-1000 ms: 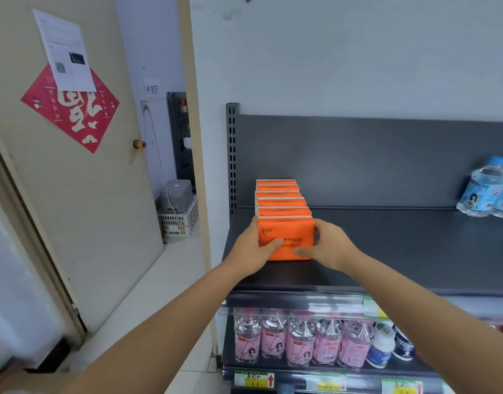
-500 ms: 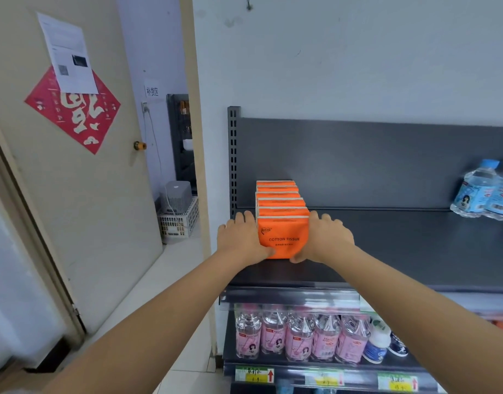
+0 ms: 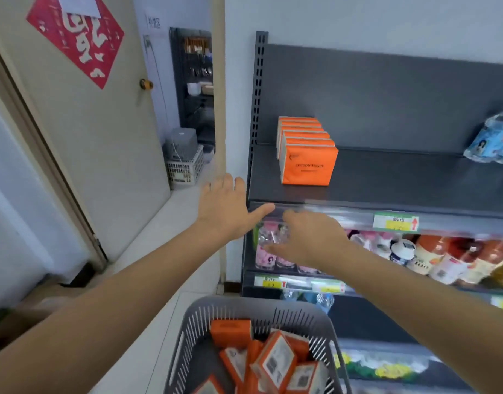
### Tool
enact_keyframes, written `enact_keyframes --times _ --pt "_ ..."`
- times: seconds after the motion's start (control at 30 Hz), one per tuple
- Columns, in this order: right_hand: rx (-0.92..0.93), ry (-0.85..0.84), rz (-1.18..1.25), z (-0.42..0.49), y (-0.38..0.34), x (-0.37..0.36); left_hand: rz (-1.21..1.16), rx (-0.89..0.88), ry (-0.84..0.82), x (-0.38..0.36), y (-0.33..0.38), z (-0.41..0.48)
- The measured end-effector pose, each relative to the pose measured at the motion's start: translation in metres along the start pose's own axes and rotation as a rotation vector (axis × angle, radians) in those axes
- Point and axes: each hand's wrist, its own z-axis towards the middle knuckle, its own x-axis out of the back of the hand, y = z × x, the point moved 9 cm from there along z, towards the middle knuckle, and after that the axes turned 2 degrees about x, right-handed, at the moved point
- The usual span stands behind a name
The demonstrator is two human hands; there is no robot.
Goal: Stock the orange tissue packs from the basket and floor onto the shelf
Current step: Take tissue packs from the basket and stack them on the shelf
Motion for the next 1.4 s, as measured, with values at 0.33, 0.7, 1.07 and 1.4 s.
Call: enact_keyframes --times 0.33,0.7,1.07,1.4 --pt "-0.108 -0.559 0.065 -0.053 -0.038 -0.183 0.053 -0.088 -0.193 -0.106 -0.034 -0.119" --pt "-0.244 -0.84 -0.046 -0.087 0.043 -0.329 -0.145 -0.464 -0.706 -0.289 0.031 -0.204" --pt "-0.162 -0.701 -0.083 -0.099 0.057 -0.369 0.014 -0.462 -0.848 -0.356 0.119 -0.225" --pt "0.003 -0.551 0.229 -0.067 0.053 -0.321 -0.108 -0.341 -0.887 -0.336 0.095 -0.182"
